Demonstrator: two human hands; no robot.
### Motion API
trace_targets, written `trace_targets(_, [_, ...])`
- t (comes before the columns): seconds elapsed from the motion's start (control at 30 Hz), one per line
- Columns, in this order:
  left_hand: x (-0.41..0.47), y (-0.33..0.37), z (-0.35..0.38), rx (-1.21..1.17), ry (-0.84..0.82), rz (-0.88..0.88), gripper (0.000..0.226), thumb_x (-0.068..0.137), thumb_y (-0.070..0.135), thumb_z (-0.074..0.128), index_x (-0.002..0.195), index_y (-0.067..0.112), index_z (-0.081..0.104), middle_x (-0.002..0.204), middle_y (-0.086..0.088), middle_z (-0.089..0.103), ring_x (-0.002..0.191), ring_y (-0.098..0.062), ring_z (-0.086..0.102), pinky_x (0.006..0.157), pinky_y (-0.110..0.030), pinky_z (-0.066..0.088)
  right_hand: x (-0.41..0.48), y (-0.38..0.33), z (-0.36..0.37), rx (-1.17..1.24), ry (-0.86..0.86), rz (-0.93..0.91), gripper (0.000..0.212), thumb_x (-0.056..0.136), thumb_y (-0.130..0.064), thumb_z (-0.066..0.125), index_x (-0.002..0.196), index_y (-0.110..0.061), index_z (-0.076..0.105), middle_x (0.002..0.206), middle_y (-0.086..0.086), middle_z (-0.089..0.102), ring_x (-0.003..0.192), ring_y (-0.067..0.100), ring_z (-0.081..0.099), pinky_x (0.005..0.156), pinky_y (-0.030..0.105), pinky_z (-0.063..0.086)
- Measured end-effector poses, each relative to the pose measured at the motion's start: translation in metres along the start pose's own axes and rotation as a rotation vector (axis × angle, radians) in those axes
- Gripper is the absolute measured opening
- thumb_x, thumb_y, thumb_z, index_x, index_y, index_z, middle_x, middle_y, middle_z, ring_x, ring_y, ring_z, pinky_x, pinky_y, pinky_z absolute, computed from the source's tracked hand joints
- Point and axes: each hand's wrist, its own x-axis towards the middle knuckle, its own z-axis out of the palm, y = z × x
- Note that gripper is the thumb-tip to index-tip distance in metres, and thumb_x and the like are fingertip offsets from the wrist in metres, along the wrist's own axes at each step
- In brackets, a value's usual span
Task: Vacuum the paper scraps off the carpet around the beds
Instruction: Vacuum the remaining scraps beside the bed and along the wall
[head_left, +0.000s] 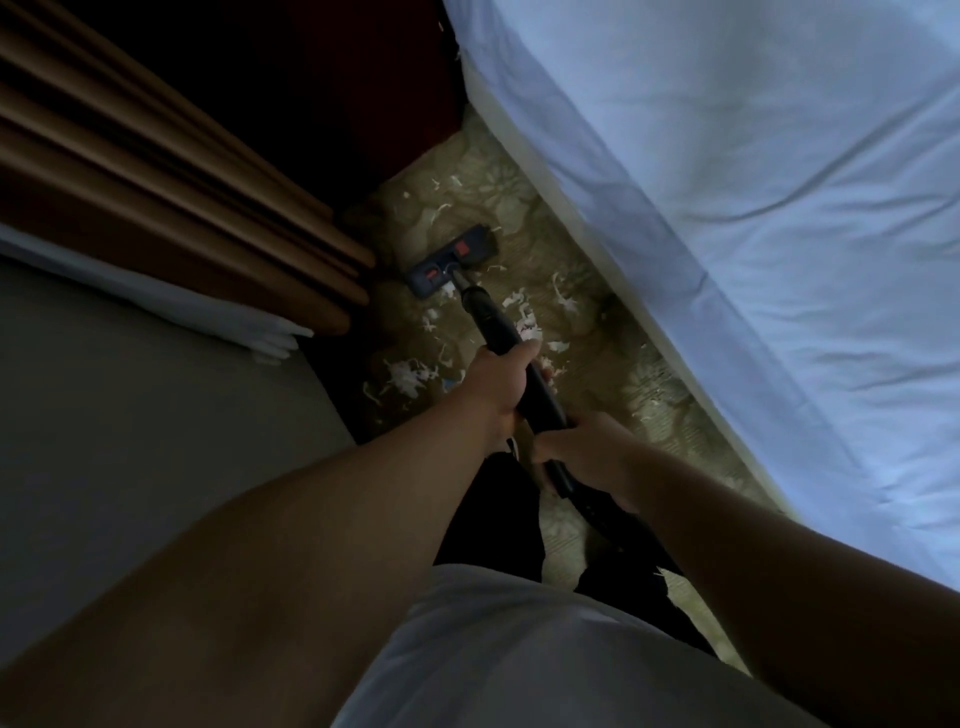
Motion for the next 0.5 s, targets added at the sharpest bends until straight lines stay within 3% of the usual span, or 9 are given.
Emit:
trace_targets(0.13, [-0.018,-0.025,0.022,-0.010,0.044,-0.030,0.042,0.099,0.025,0.064,0.134,0.008,0.048,0.088,-0.010,0.060,0.077,-0.025,0.061,0.070,-0.043,0.057,-0.018,0.031,-0.010,0.040,0.000,0.017,0.012,0.088,-0.006,0.070,0.099,-0.002,0.072,0.071,0.009,0.069,0.044,0.012,0.063,0.044,0.017,0.047])
trace_targets(0.3, [-0.048,-0.070,0.061,-0.033,0.004,-0.072,0.033,0.100,0.023,0.063,0.125,0.006,0.051,0.090,-0.012,0.058,0.074,-0.025,0.061,0.062,-0.039,0.057,-0.054,0.083,-0.032,0.079,0.009,0.035,0.013,0.086,-0.008,0.072,0.093,0.001,0.068,0.071,0.014,0.069,0.056,0.024,0.065,0.060,0.035,0.057])
trace_targets(0.43, [-0.072,-0.114,0.107,-0.045,-0.044,-0.096,0.036,0.100,0.022,0.064,0.128,0.007,0.049,0.083,-0.012,0.061,0.067,-0.024,0.062,0.065,-0.039,0.059,-0.097,0.127,-0.063,0.061,0.036,0.098,0.018,0.089,-0.015,0.075,0.101,-0.002,0.071,0.075,0.012,0.073,0.049,0.017,0.067,0.049,0.023,0.055])
trace_targets(0.5, [-0.081,-0.139,0.132,-0.012,-0.087,-0.118,0.031,0.098,0.025,0.066,0.117,0.004,0.054,0.077,-0.010,0.065,0.069,-0.026,0.063,0.080,-0.046,0.060,-0.116,0.152,-0.080,0.014,0.056,0.118,0.020,0.089,-0.017,0.075,0.103,-0.004,0.073,0.078,0.010,0.074,0.048,0.012,0.066,0.044,0.018,0.050])
